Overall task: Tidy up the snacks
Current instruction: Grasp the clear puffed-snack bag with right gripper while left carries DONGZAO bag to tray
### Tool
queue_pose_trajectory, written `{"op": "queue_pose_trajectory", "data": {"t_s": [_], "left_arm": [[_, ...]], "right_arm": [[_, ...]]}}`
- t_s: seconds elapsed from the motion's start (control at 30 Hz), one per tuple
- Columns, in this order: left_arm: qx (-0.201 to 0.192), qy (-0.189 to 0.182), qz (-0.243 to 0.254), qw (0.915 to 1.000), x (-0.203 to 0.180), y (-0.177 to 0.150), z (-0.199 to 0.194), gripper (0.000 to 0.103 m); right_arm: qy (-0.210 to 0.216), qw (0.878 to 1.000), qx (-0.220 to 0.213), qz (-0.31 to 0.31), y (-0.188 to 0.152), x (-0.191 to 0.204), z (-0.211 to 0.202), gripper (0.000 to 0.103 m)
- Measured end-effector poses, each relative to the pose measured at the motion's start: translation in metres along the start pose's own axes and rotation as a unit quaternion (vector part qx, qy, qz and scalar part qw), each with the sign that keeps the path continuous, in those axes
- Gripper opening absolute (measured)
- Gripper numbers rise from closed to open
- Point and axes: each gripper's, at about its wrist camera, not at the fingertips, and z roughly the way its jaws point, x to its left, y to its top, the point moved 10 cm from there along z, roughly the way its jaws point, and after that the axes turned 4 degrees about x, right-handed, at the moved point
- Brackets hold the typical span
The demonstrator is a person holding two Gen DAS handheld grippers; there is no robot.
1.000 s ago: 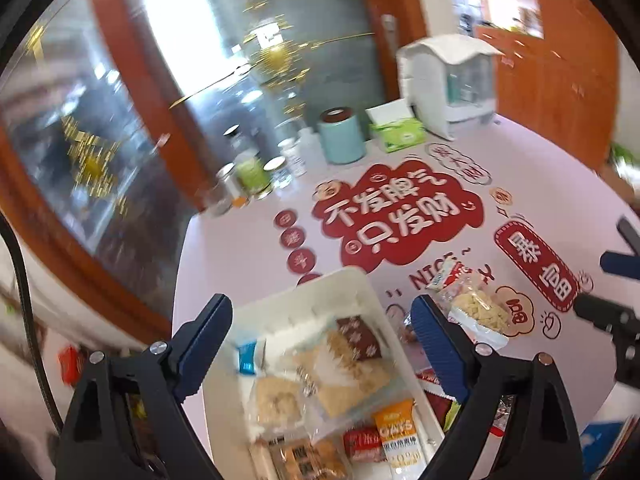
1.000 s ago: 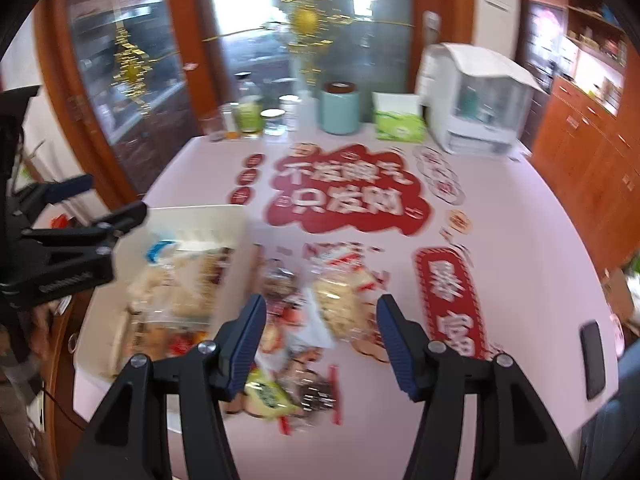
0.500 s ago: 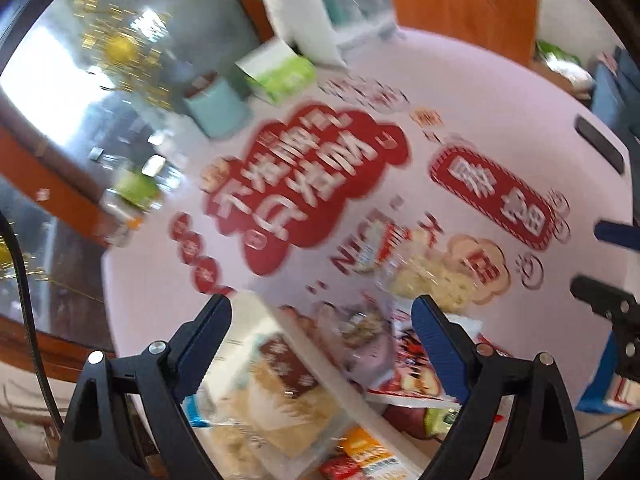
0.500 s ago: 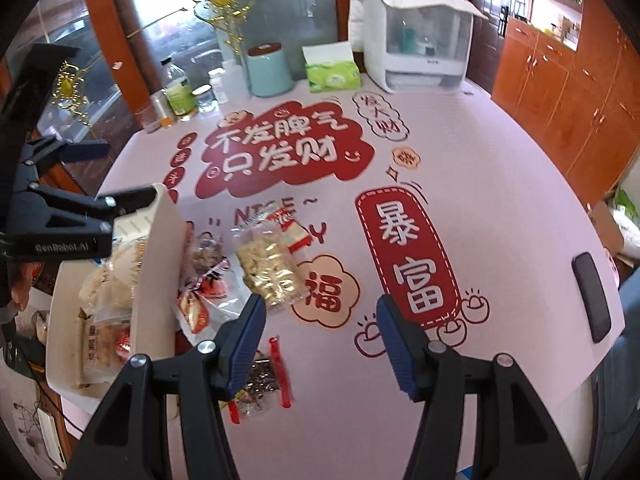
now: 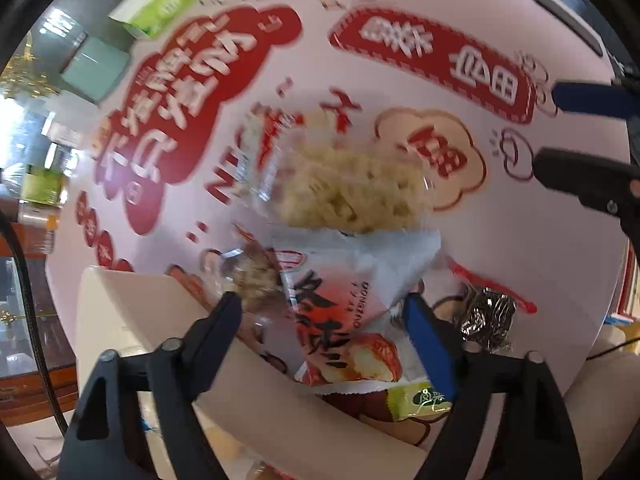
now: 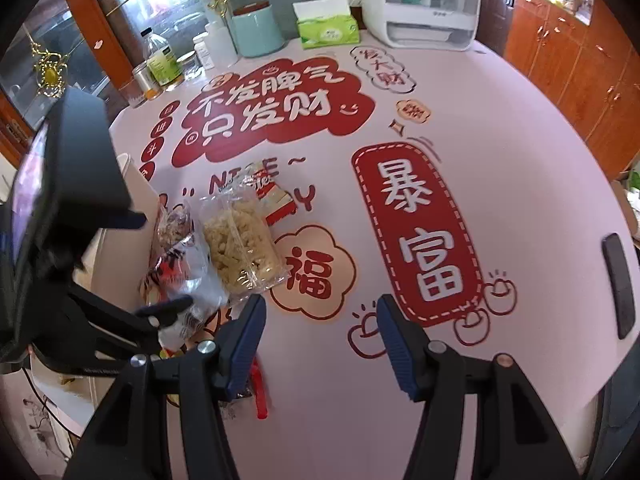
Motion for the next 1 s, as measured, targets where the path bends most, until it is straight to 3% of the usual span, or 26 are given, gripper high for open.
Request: {"op": "queue_pose_trajectory", "data": {"t_s": [0.1, 0.27, 0.6, 0.77, 1.0], "left_arm": [[0.024, -0.024, -0.002, 0.9994, -0.006, -0.004, 0.016, 0.054], [0.008, -0.05, -0.037, 0.998, -0.002, -0.003, 0.014, 0.04], [-0.072, -0.063, -0.124, 0.9876, 0.035, -0.005, -0.049, 0.039], [-0.116, -0.061, -0.191, 0.9728, 0.063, -0.013, -0.083, 0.039], [-0.145, -0.056, -0.28, 0.9472, 0.096, -0.043, -0.104, 0.039]], "right_arm": [[0.008, 1.0, 0.009, -0.008, 0.002, 0.002, 0.012, 0.058], [0.023, 0.999, 0.017, -0.021, 0.008, 0.007, 0.026, 0.058], [0.057, 0.996, 0.042, -0.053, 0.023, 0.027, 0.054, 0.058], [0.078, 0.992, 0.059, -0.084, 0.03, 0.051, 0.07, 0.058], [0.083, 0.986, 0.08, -0.122, 0.034, 0.073, 0.094, 0.059]]}}
